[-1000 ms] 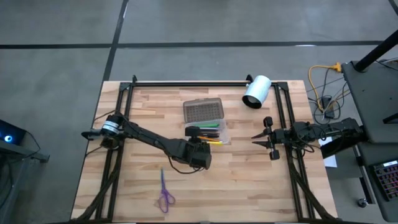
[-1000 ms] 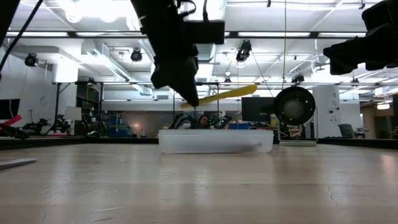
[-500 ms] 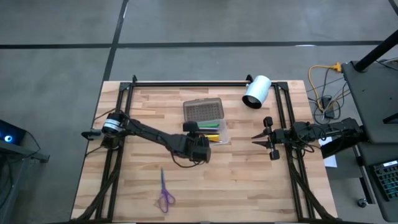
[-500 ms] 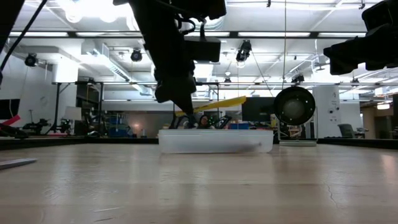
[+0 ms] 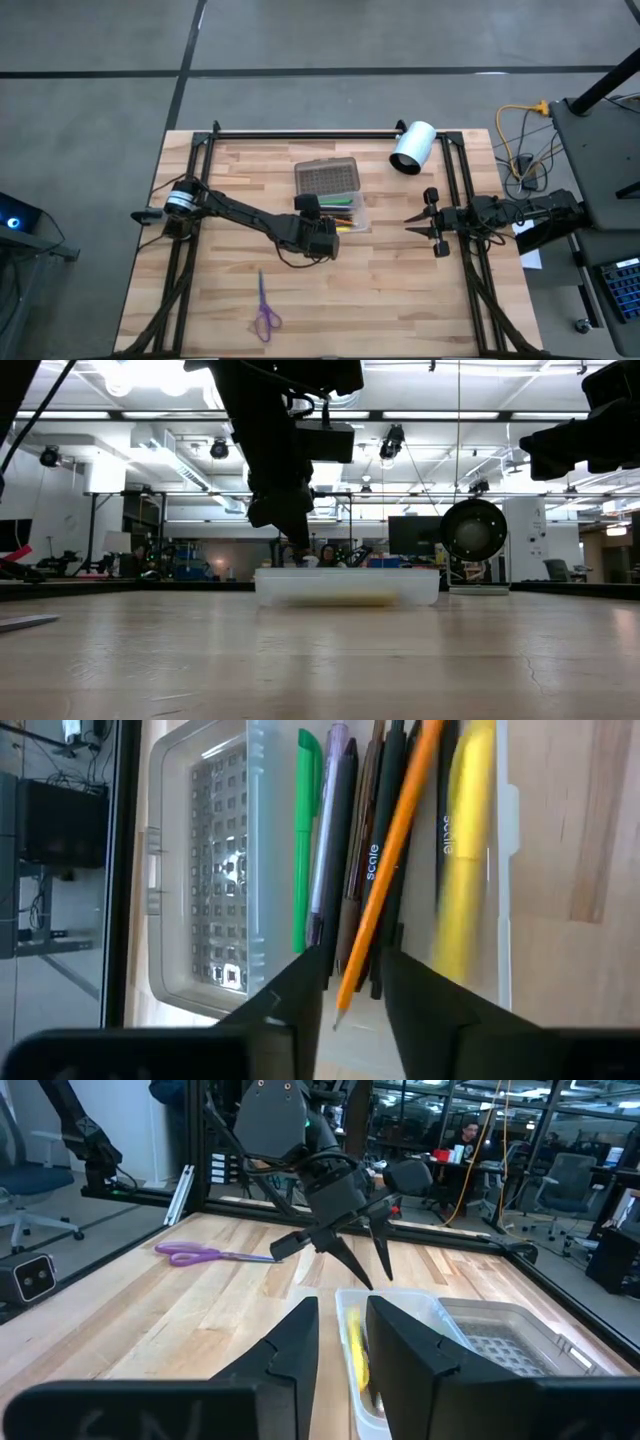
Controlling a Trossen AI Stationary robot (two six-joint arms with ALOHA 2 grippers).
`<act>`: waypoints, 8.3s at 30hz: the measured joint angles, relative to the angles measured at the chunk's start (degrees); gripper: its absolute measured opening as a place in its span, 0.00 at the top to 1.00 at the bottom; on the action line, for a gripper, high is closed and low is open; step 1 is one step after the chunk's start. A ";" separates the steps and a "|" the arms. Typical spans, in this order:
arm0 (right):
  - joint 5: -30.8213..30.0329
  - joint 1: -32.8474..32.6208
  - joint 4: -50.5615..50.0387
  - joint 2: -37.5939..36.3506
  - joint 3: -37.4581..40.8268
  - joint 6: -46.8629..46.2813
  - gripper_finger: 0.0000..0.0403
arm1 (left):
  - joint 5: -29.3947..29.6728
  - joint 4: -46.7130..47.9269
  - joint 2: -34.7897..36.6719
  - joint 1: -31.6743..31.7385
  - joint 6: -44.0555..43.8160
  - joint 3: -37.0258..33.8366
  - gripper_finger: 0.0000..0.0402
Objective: Pick & place school supplies into a supply box
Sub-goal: Put the purple scissors into the transparent supply box
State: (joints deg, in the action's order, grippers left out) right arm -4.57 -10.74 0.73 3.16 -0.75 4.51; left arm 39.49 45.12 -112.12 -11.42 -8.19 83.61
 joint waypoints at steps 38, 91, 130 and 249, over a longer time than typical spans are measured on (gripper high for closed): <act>0.01 0.01 -0.01 0.00 0.01 0.01 0.83 | -32.43 5.32 2.60 -23.09 -11.45 0.35 0.69; 0.01 0.02 0.00 0.00 0.00 0.00 0.83 | -44.68 2.75 -3.92 -34.64 -10.80 -0.55 0.69; 0.01 0.01 -0.01 0.02 0.02 0.00 0.83 | -35.45 2.45 -4.13 -33.05 -9.64 -0.44 1.00; 0.01 0.01 -0.02 0.02 0.00 0.00 0.83 | -3.56 -21.79 -5.62 1.55 -4.43 8.33 1.00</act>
State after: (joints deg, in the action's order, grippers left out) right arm -4.56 -10.73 0.71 3.18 -0.75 4.51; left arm 35.93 23.33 -117.73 -9.87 -12.61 91.94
